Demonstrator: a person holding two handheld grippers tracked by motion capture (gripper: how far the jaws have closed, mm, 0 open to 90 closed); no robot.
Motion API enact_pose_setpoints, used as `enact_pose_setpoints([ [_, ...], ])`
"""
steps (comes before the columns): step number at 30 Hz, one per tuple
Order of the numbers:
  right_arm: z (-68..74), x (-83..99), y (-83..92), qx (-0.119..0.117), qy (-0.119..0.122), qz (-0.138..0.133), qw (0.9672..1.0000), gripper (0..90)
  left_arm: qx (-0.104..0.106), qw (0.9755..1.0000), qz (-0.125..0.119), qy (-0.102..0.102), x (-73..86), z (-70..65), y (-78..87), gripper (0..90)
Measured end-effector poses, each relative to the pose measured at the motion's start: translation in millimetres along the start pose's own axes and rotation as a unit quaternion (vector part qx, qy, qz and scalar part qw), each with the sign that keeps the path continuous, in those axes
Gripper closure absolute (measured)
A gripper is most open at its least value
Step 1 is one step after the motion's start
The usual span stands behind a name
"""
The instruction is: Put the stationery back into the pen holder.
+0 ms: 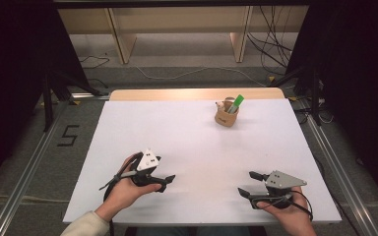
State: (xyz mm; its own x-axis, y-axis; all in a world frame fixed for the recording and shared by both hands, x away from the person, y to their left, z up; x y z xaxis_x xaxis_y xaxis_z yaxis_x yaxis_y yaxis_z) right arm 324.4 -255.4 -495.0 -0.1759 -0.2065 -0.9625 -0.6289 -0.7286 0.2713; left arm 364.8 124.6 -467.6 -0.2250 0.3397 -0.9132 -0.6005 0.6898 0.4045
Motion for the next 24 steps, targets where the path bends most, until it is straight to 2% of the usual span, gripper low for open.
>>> enact_pose_setpoints([
  [4,0.3,0.2,-0.2,-0.001,0.000,0.002,1.0000,29.2,0.002,1.0000,0.007,0.002,8.5,-0.3,3.5,19.2],
  [24,0.9,1.3,-1.2,-0.001,-0.001,0.005,1.0000,29.2,-0.020,0.9996,0.015,0.013,43.4,4.9,27.1,19.1],
])
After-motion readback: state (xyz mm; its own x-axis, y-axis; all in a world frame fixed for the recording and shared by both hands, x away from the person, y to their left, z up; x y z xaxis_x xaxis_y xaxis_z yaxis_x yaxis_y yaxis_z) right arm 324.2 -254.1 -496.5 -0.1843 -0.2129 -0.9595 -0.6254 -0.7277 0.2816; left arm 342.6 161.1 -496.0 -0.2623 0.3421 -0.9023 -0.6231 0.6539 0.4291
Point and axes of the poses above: each handheld gripper's, and its own axes: y roughly backward along the jaws, x roughly out of its underside, z roughly to its left, the point moved 2 cm from there along -y, roughly forward along the jaws, and after that the axes turned 13 degrees about -z, right-handed, at the moved point
